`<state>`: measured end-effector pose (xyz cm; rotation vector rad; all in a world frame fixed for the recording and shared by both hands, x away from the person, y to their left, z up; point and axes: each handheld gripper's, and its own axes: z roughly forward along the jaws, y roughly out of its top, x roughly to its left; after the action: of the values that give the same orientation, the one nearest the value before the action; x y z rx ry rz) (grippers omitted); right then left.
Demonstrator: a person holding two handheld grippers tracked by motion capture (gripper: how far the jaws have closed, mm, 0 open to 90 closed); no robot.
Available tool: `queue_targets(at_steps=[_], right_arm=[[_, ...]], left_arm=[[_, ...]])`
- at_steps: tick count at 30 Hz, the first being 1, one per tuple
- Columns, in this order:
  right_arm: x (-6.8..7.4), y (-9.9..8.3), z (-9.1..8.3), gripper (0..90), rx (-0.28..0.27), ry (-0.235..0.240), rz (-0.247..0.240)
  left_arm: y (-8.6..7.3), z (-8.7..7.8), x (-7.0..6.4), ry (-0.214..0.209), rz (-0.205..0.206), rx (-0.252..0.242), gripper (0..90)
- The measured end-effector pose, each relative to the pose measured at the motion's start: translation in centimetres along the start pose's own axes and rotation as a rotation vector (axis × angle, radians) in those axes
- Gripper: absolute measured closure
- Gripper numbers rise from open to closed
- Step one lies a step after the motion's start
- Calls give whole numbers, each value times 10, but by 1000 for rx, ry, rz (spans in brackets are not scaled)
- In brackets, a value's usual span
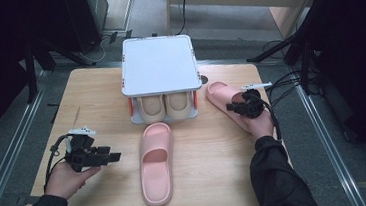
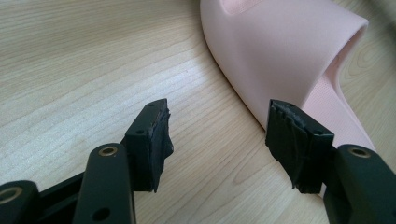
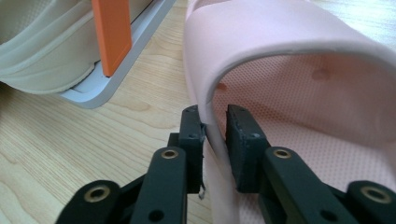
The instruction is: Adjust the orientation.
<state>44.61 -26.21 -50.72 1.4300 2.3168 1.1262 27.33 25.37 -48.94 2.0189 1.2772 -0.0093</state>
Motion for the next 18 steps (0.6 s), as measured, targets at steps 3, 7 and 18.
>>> queue_targets(at_steps=[3, 7, 18], right_arm=[[6, 4, -3, 834, -6, -20, -26], [12, 11, -12, 860, -32, -39, -11], [35, 9, -36, 860, -55, -27, -35]], left_arm=[[0, 1, 0, -4, 3, -1, 393], [0, 1, -1, -5, 16, -6, 404], [6, 4, -4, -18, 44, -11, 423]])
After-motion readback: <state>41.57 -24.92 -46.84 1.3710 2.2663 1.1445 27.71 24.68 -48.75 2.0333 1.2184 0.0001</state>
